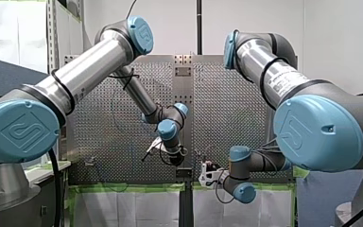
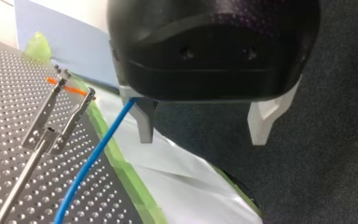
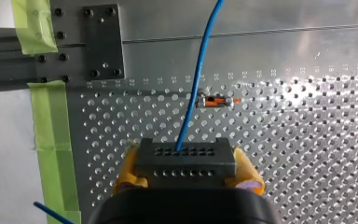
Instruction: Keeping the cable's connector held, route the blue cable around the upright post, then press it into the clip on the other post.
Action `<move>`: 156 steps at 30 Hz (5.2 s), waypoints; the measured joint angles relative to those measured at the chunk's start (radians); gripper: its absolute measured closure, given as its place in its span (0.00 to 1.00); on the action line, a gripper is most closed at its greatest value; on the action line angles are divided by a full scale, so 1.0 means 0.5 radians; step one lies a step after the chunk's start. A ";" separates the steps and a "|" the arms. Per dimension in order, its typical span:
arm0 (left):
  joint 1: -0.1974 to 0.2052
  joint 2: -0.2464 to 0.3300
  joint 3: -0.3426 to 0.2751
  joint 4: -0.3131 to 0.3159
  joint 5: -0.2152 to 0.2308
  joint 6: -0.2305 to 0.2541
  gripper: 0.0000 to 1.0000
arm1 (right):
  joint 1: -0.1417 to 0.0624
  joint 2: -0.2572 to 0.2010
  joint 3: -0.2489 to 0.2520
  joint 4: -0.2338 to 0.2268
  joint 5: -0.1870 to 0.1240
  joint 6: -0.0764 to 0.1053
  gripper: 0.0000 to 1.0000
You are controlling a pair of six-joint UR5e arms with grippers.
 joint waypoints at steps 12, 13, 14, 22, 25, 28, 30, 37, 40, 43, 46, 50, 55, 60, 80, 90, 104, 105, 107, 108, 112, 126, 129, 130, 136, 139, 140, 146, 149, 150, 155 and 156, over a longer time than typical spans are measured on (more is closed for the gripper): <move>-0.017 0.000 0.000 0.011 -0.045 -0.007 0.96 | -0.001 0.000 -0.001 0.002 -0.002 -0.002 1.00; -0.018 0.000 0.000 0.011 -0.046 -0.007 1.00 | -0.002 0.000 -0.001 0.003 -0.002 -0.002 1.00; -0.021 0.000 0.000 0.012 -0.046 -0.008 1.00 | -0.002 0.000 -0.001 0.004 -0.002 -0.002 1.00; -0.049 -0.001 0.000 0.035 -0.034 -0.060 1.00 | -0.024 0.000 -0.002 0.009 0.005 0.014 1.00; -0.074 -0.001 0.000 0.078 -0.040 -0.111 1.00 | -0.047 0.000 -0.002 0.009 0.014 0.033 1.00; -0.100 -0.001 0.000 0.135 -0.065 -0.174 1.00 | -0.078 0.000 -0.003 0.014 0.019 0.056 1.00; -0.116 0.000 -0.001 0.180 -0.095 -0.219 1.00 | -0.102 0.000 -0.003 0.022 0.021 0.065 1.00; -0.154 -0.002 -0.002 0.306 -0.143 -0.341 1.00 | -0.180 0.000 -0.007 0.036 0.019 0.072 1.00; -0.161 -0.002 -0.003 0.326 -0.145 -0.360 1.00 | -0.211 0.000 -0.017 0.049 0.018 0.073 1.00; -0.171 -0.009 -0.004 0.369 -0.131 -0.399 1.00 | -0.242 0.000 -0.034 0.066 0.015 0.072 1.00; -0.172 -0.028 -0.005 0.428 -0.109 -0.440 1.00 | -0.275 0.000 -0.061 0.097 0.011 0.065 1.00; -0.164 -0.068 -0.005 0.511 -0.080 -0.467 1.00 | -0.311 0.000 -0.104 0.154 0.005 0.047 1.00; -0.155 -0.081 -0.006 0.611 -0.063 -0.505 1.00 | -0.349 0.000 -0.161 0.231 -0.023 0.029 1.00; -0.144 -0.082 -0.006 0.678 -0.067 -0.540 1.00 | -0.382 0.000 -0.203 0.276 -0.044 0.015 1.00; -0.078 -0.083 -0.005 0.760 -0.034 -0.574 1.00 | -0.437 0.000 -0.310 0.397 -0.076 -0.047 1.00; -0.040 -0.145 -0.004 0.802 0.070 -0.657 1.00 | -0.438 0.000 -0.379 0.430 -0.098 -0.063 1.00; 0.007 -0.154 -0.004 0.817 0.139 -0.695 1.00 | -0.435 -0.001 -0.451 0.478 -0.118 -0.070 1.00; 0.010 -0.154 -0.004 0.817 0.145 -0.696 1.00 | -0.435 -0.001 -0.454 0.479 -0.119 -0.069 1.00; 0.014 -0.154 -0.003 0.816 0.158 -0.697 1.00 | -0.435 -0.001 -0.459 0.481 -0.121 -0.068 1.00; 0.017 -0.154 -0.003 0.816 0.163 -0.698 1.00 | -0.436 -0.001 -0.462 0.483 -0.121 -0.066 1.00; 0.027 -0.155 -0.003 0.816 0.186 -0.702 1.00 | -0.437 0.000 -0.474 0.489 -0.124 -0.066 1.00; 0.053 -0.156 0.064 0.813 0.239 -0.765 1.00 | -0.438 0.000 -0.528 0.527 -0.131 -0.060 1.00; 0.056 -0.156 0.075 0.814 0.249 -0.790 1.00 | -0.438 0.000 -0.538 0.534 -0.131 -0.058 1.00; 0.057 -0.156 0.077 0.814 0.251 -0.796 1.00 | -0.438 0.000 -0.540 0.535 -0.131 -0.058 1.00; 0.067 -0.157 0.079 0.817 0.281 -0.841 1.00 | -0.438 0.000 -0.549 0.537 -0.131 -0.057 1.00; 0.069 -0.161 0.081 0.817 0.298 -0.864 1.00 | -0.435 0.000 -0.549 0.537 -0.135 -0.057 1.00; 0.068 -0.172 0.087 0.811 0.302 -0.869 1.00 | -0.433 0.000 -0.549 0.537 -0.137 -0.056 1.00; 0.064 -0.265 0.153 0.757 0.290 -0.844 1.00 | -0.429 0.000 -0.549 0.545 -0.144 -0.059 1.00; 0.073 -0.280 0.189 0.735 0.301 -0.839 1.00 | -0.429 0.000 -0.549 0.550 -0.150 -0.059 1.00; 0.077 -0.282 0.201 0.726 0.306 -0.838 1.00 | -0.429 0.000 -0.550 0.551 -0.151 -0.058 1.00; 0.098 -0.285 0.241 0.700 0.330 -0.829 1.00 | -0.433 0.000 -0.554 0.552 -0.153 -0.052 1.00; 0.101 -0.285 0.244 0.699 0.334 -0.826 1.00 | -0.435 0.000 -0.555 0.552 -0.153 -0.052 1.00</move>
